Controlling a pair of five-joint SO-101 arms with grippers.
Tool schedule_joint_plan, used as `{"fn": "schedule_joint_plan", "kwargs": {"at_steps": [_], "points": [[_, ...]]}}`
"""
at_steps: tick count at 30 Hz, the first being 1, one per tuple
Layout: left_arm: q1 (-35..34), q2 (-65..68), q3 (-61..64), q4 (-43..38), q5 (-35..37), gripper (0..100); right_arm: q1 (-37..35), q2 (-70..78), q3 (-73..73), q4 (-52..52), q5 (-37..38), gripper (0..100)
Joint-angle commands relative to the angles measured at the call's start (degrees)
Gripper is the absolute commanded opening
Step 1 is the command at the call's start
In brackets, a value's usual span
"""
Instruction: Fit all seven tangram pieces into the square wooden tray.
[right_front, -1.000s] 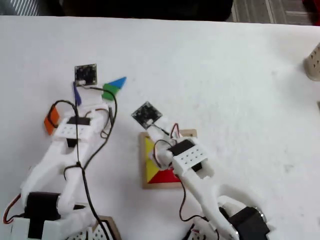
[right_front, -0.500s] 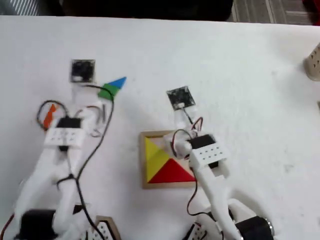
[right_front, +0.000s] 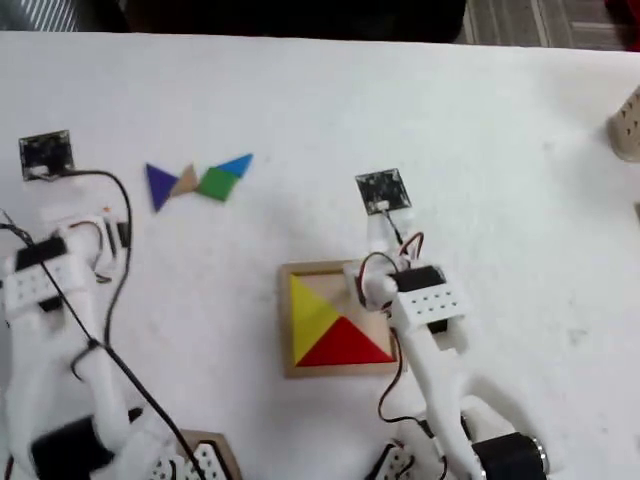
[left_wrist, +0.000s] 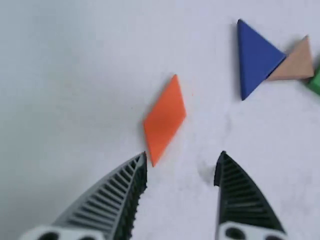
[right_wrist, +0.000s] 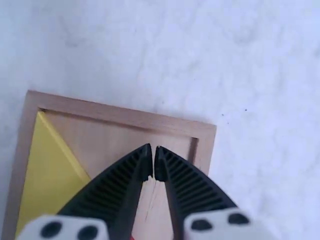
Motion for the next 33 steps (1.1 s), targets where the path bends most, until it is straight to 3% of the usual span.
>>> {"fn": "schedule_joint_plan", "kwargs": {"at_steps": [1, 5, 9, 15, 25, 28, 33], "points": [[-4.09, 9.10, -11.16, 3.60, -2.64, 23, 0.48, -1.27, 0.53, 0.13, 5.01, 1.8], [-5.23, 18.42, -18.37, 3.52, -4.84, 24, 0.31, -1.27, 0.97, 0.04, 6.95, 1.8], [-4.70, 28.70, -25.49, 3.52, -14.59, 29, 0.31, -1.27, 1.05, 0.04, 6.95, 1.8], [-4.26, 43.91, -37.80, 3.69, -32.79, 29, 0.40, -1.27, 1.14, -0.04, 6.95, 1.8], [-0.66, 56.40, -47.74, 4.92, -35.96, 29, 0.40, -1.27, 1.23, -1.10, 6.95, 1.8], [1.36, 56.75, -47.74, 9.67, -36.13, 24, 0.40, -1.27, 1.23, -1.19, 6.95, 1.8], [4.35, 57.98, -47.91, 14.77, -36.22, 3, 0.40, -1.27, 1.23, -1.19, 6.95, 1.8]]}}
